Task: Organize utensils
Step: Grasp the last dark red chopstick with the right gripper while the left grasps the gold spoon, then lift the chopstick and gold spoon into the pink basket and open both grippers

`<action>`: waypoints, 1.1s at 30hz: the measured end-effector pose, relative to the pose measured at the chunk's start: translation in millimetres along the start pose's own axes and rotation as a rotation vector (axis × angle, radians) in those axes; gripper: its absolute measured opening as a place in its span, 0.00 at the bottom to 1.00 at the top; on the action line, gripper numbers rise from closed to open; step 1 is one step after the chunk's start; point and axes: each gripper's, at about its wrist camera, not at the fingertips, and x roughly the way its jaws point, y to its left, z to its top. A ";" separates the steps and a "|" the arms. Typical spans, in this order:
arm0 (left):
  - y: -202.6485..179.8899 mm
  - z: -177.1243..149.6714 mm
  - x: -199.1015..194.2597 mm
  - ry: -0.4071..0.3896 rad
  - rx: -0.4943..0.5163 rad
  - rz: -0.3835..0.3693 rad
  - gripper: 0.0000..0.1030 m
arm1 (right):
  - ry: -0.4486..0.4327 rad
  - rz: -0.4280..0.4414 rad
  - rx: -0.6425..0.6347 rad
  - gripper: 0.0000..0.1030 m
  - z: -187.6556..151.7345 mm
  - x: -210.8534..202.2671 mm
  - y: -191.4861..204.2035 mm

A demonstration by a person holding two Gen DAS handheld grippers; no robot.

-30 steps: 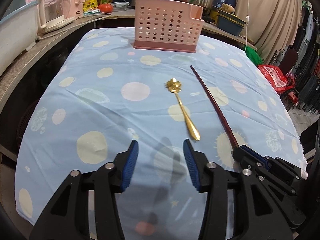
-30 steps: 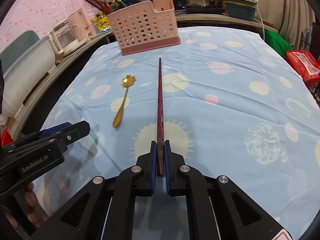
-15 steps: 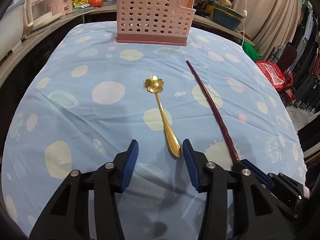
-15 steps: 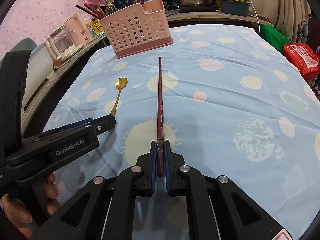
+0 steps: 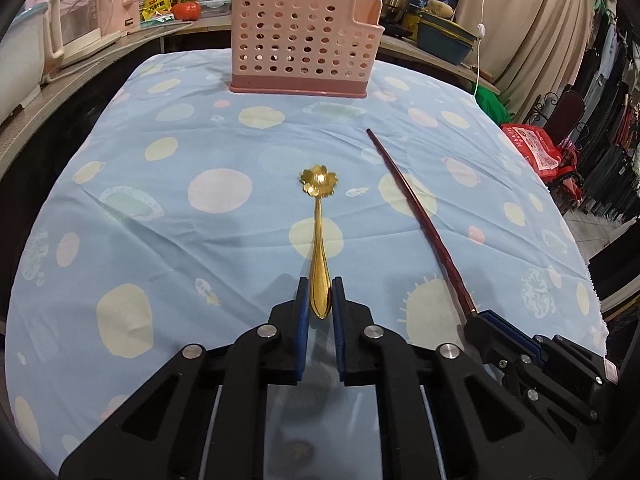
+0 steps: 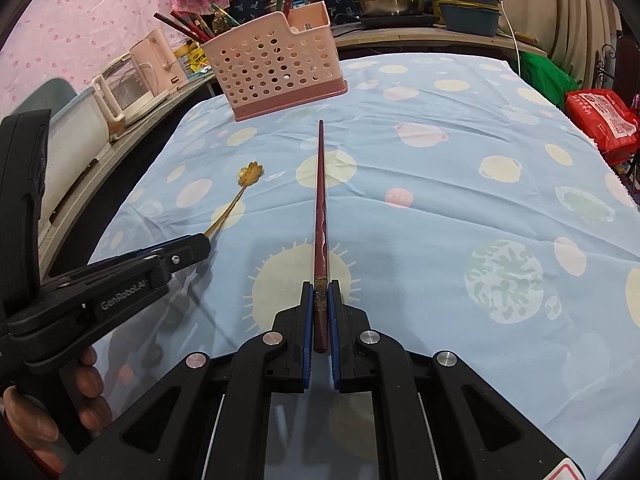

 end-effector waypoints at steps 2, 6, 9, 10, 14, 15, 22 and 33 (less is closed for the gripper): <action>2.4 -0.2 -8.6 -0.012 -0.003 -0.002 0.10 | -0.010 0.002 -0.001 0.07 0.3 -5.1 0.1; 8.9 1.0 -30.9 -0.048 -0.018 -0.001 0.10 | -0.043 0.014 0.000 0.07 3.3 -20.9 1.2; 12.9 4.7 -47.9 -0.081 -0.030 0.002 0.09 | -0.078 0.025 -0.001 0.07 7.5 -35.8 3.1; 14.3 6.5 -54.0 -0.095 -0.034 0.001 0.09 | -0.092 0.029 -0.001 0.07 9.7 -41.7 3.8; 17.9 13.9 -72.3 -0.137 -0.046 0.006 0.01 | -0.144 0.044 -0.002 0.07 19.3 -63.3 6.5; 19.6 16.3 -77.7 -0.147 -0.051 0.005 0.01 | -0.156 0.048 -0.002 0.07 21.8 -68.5 7.2; 22.8 27.7 -97.9 -0.192 -0.041 0.020 0.01 | -0.220 0.068 -0.014 0.07 36.7 -97.2 14.0; 17.1 72.5 -138.1 -0.280 0.026 0.048 0.01 | -0.332 0.094 -0.039 0.07 97.2 -133.6 19.6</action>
